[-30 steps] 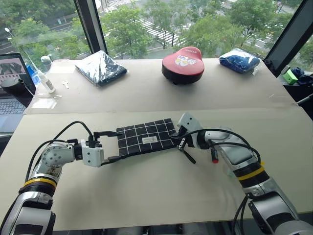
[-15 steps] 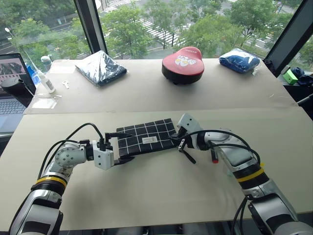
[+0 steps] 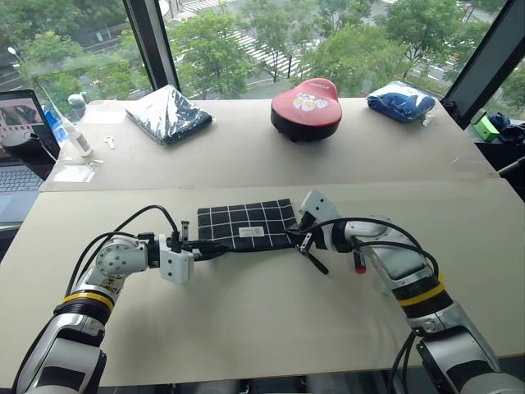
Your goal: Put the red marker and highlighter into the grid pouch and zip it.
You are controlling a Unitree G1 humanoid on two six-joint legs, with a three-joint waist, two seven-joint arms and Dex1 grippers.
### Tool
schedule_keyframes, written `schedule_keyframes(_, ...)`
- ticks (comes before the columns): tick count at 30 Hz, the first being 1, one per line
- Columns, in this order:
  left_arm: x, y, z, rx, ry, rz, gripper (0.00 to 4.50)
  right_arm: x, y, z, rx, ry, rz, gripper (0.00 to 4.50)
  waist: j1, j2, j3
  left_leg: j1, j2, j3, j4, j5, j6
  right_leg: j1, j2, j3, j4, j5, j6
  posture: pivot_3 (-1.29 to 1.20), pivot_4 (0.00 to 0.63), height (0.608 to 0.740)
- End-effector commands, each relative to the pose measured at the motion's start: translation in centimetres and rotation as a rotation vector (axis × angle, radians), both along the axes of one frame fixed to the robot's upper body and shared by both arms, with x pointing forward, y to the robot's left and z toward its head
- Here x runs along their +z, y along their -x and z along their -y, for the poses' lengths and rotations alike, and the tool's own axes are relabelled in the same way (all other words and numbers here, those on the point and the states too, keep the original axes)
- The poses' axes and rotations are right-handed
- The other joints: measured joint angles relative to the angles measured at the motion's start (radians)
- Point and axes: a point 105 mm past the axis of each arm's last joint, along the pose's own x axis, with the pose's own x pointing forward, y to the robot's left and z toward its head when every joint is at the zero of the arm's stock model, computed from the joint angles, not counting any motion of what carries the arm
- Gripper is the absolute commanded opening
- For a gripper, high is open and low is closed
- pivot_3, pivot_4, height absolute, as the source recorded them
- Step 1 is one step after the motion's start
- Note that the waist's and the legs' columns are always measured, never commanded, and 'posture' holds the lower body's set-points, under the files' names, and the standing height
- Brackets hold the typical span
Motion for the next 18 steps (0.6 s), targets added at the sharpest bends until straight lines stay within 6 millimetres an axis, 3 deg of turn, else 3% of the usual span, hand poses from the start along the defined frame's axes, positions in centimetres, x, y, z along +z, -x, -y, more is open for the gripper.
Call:
schedule_keyframes(1,-0.1,0.1,0.6,0.021,0.066,-0.067,0.01,0.4,0.0,0.5,-0.027,-0.03,-0.029,0.29,0.0,0.0,0.0,0.0,0.0,0.0,0.0,0.0,0.0,0.0,0.0,0.0,0.0,0.0,0.0,0.0,0.15,0.74)
schedule_keyframes(7,0.6,0.0,0.7,0.055,0.136,-0.112,0.0,3.8,0.0,0.8,-0.041,-0.217,-0.09,2.17,0.0,0.0,0.0,-0.001,0.0,0.0,0.0,0.0,0.0,0.0,0.0,0.0,0.0,0.0,0.0,0.0,0.15,0.74)
schedule_keyframes(9,1.1,-0.3,0.8,0.085,0.184,-0.138,0.0,6.1,0.5,1.5,-0.029,-0.324,-0.124,2.9,-0.001,0.0,0.0,-0.001,0.0,0.0,0.0,0.0,0.0,-0.001,0.0,0.0,0.0,0.0,0.0,0.0,0.15,0.74)
schedule_keyframes(12,1.9,-0.9,0.7,0.149,0.267,-0.199,0.0,8.9,1.3,3.5,-0.021,-0.38,-0.087,2.9,0.0,0.0,0.0,-0.003,0.001,0.0,0.0,0.0,0.0,-0.002,0.0,0.0,0.0,0.0,0.0,0.0,0.15,0.74)
schedule_keyframes(15,1.8,-1.5,0.6,0.216,0.284,-0.261,0.0,10.5,1.8,5.6,-0.058,-0.386,-0.037,2.9,0.004,0.0,0.0,-0.003,0.001,-0.001,0.0,0.0,0.001,-0.002,0.0,0.0,0.0,0.0,0.0,0.0,0.15,0.74)
schedule_keyframes(18,1.9,-2.2,1.1,0.286,0.322,-0.334,0.0,9.6,2.7,6.9,-0.103,-0.307,-0.014,2.9,0.004,0.0,0.0,-0.002,0.001,-0.001,0.0,0.0,0.001,-0.001,0.0,0.0,-0.001,0.0,0.0,0.0,0.15,0.74)
